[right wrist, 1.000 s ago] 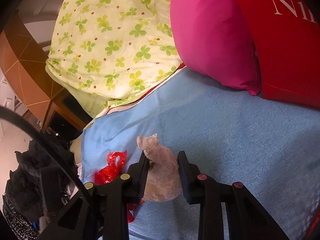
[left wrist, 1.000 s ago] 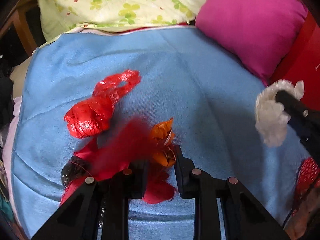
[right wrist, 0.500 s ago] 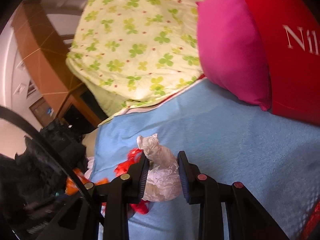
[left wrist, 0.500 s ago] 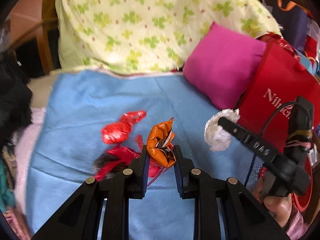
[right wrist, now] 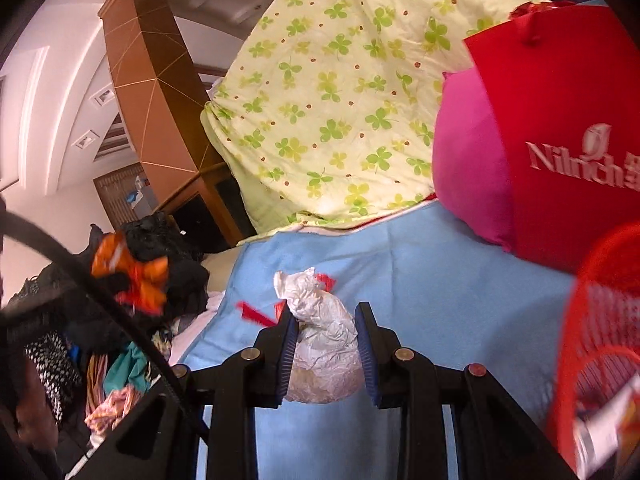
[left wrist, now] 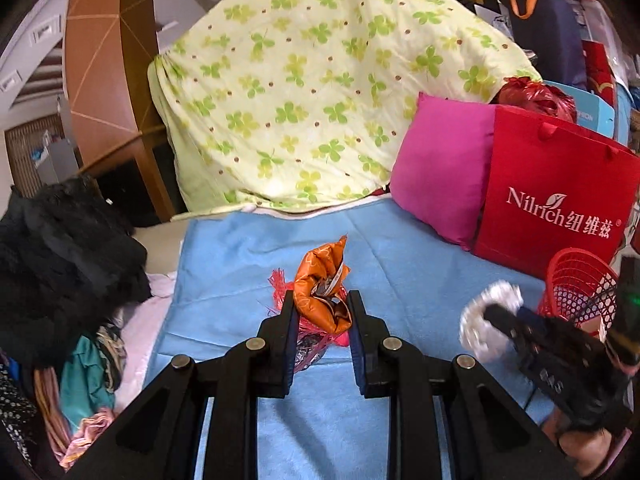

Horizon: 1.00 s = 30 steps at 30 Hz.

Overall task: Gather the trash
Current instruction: 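Carry the tissue to the red basket with the right tool while the left holds the orange wrapper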

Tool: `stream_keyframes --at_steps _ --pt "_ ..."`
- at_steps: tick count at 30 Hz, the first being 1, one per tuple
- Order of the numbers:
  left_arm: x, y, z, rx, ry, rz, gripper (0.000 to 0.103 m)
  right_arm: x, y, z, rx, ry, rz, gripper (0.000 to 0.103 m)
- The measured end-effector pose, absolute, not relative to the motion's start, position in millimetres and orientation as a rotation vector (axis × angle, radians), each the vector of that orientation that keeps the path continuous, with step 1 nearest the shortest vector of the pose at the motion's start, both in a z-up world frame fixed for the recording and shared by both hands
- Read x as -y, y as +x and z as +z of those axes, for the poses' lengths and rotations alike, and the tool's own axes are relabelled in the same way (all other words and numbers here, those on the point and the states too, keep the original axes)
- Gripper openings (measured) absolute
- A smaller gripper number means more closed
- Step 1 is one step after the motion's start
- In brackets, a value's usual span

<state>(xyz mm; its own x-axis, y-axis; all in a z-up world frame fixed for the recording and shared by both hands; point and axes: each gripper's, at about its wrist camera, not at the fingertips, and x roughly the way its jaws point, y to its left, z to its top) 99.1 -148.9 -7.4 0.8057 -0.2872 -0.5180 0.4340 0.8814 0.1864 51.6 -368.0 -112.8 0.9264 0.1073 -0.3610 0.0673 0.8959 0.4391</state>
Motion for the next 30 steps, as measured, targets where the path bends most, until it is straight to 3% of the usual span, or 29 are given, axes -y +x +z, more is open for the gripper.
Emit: stream_keyframes --at_steps 11,30 --pt "148 51 18 -0.401 0.317 -0.406 0.024 363 -21 -76 -0.352 0.431 0.019 0.031" --pt "145 25 26 -0.384 0.306 -0.428 0.025 344 -73 -19 -0.261 0.376 0.055 0.031"
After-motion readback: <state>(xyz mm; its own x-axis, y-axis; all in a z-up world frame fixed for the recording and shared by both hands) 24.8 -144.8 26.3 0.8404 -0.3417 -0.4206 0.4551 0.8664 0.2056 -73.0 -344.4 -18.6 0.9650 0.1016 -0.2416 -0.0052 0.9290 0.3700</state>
